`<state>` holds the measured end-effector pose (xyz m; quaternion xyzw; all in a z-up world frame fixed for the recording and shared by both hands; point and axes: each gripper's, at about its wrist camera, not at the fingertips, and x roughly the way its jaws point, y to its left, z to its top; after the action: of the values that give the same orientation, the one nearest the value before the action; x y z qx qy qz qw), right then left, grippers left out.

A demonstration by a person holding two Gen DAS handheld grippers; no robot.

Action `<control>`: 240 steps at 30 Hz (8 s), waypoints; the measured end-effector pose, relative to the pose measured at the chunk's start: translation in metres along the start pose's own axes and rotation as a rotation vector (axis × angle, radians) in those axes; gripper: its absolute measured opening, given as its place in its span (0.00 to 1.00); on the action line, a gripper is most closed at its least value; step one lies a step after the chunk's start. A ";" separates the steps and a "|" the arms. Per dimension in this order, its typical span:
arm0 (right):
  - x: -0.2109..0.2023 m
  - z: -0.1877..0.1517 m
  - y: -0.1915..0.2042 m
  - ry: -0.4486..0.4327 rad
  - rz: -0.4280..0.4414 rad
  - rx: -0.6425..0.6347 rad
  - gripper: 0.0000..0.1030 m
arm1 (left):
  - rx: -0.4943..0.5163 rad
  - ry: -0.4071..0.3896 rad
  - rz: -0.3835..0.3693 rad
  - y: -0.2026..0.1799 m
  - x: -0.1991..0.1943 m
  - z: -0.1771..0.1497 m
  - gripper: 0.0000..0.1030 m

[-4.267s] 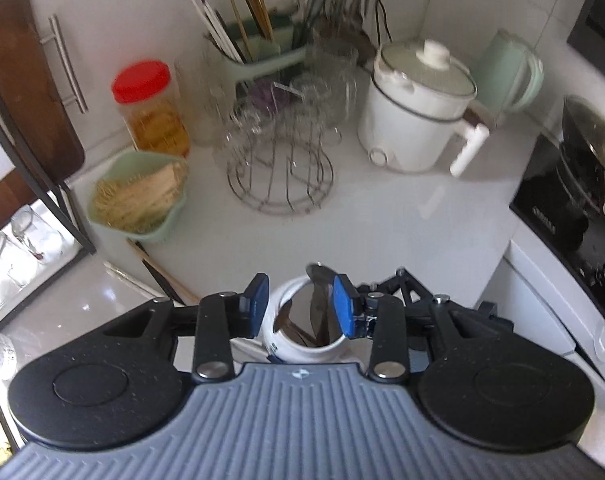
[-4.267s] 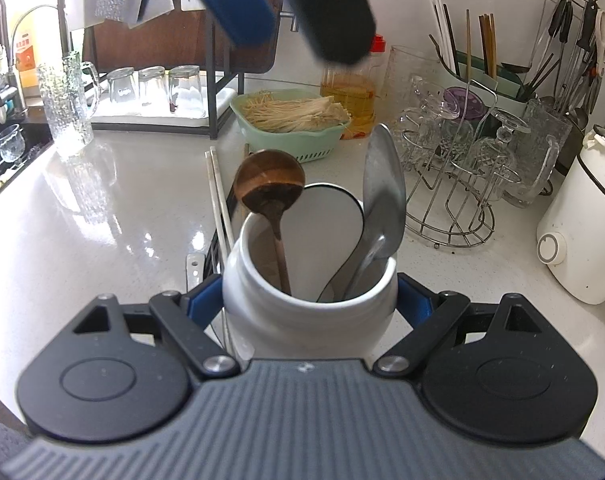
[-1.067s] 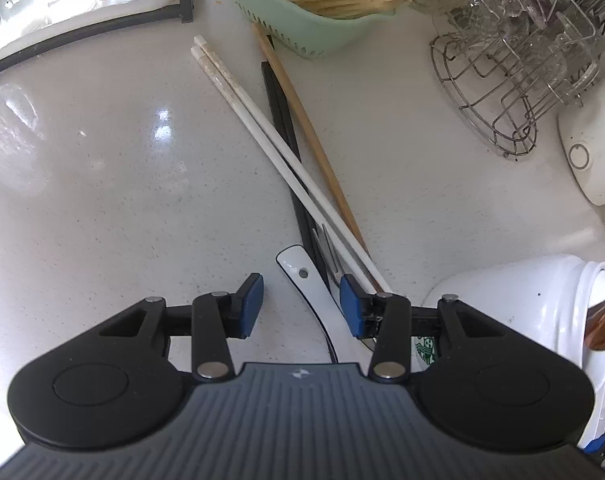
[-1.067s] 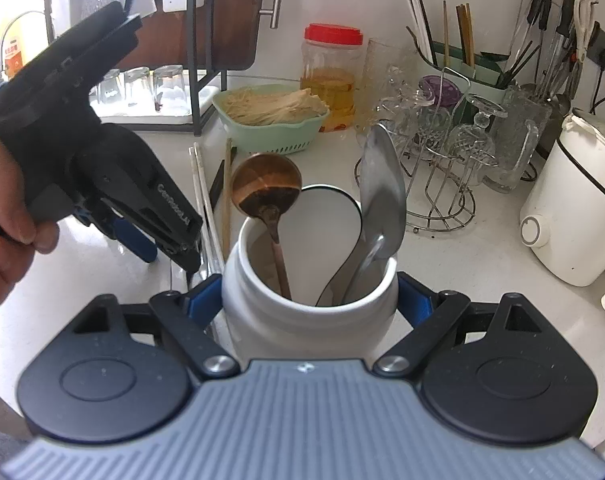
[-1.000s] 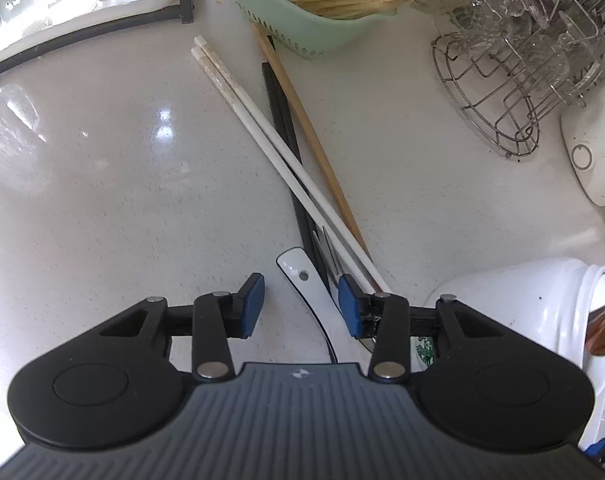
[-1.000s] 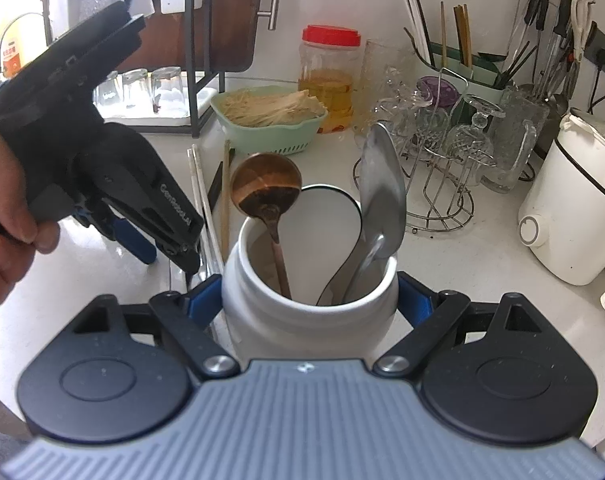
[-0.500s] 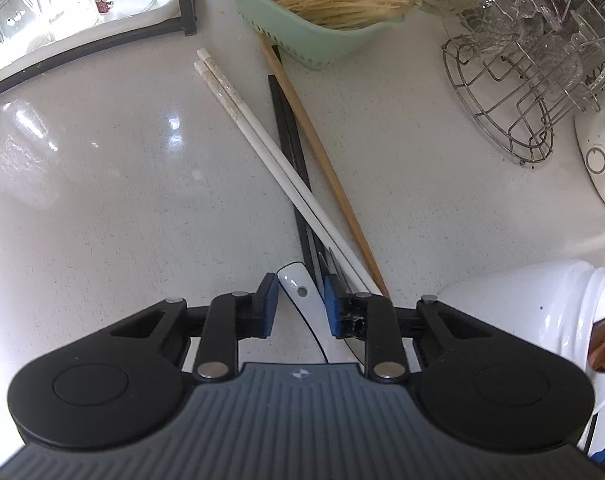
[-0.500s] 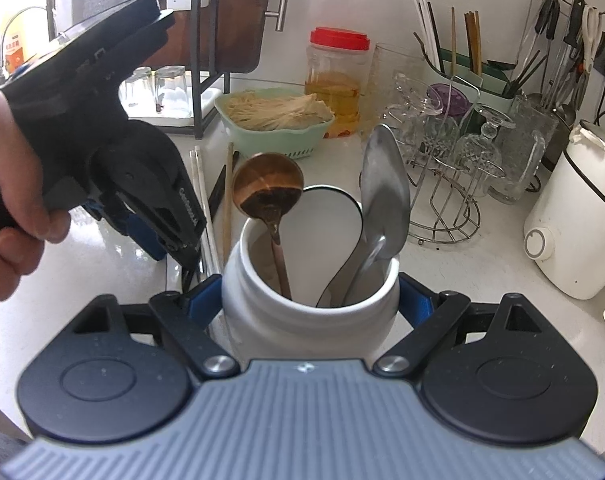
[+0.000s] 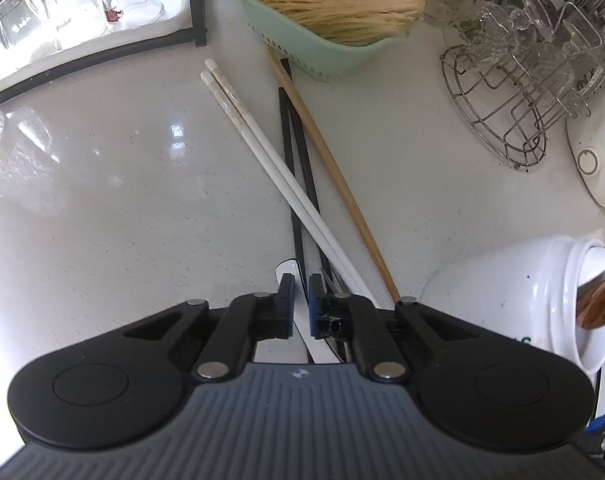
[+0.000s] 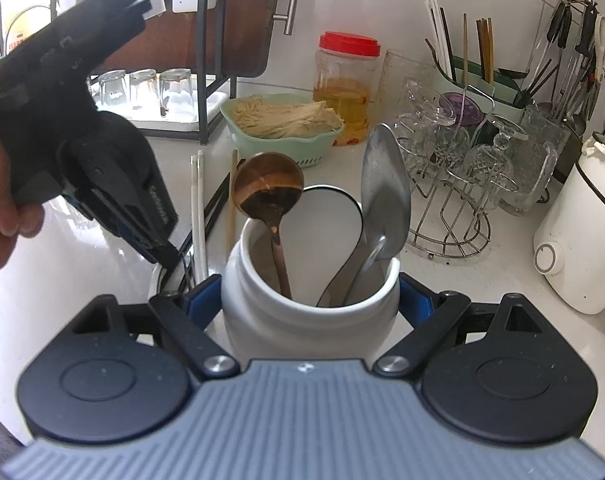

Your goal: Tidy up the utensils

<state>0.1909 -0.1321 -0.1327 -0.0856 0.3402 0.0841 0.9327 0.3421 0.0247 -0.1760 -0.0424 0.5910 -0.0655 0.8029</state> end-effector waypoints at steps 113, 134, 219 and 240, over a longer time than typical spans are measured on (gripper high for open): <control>0.007 -0.002 -0.005 -0.010 0.032 -0.001 0.90 | 0.168 -0.287 -0.068 -0.025 -0.123 -0.034 0.04; 0.009 -0.001 -0.004 -0.012 0.037 -0.012 0.90 | 0.309 -0.368 -0.126 -0.062 -0.202 -0.013 0.04; 0.022 0.021 0.011 0.125 -0.072 0.074 0.90 | 0.293 -0.130 0.089 0.210 0.001 0.037 0.17; 0.020 0.018 0.004 0.097 0.031 -0.019 0.90 | 0.091 -0.302 0.075 0.143 -0.096 -0.021 0.16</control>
<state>0.2167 -0.1220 -0.1326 -0.0928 0.3854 0.0976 0.9129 0.3019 0.1815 -0.1122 0.0068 0.4613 -0.0548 0.8855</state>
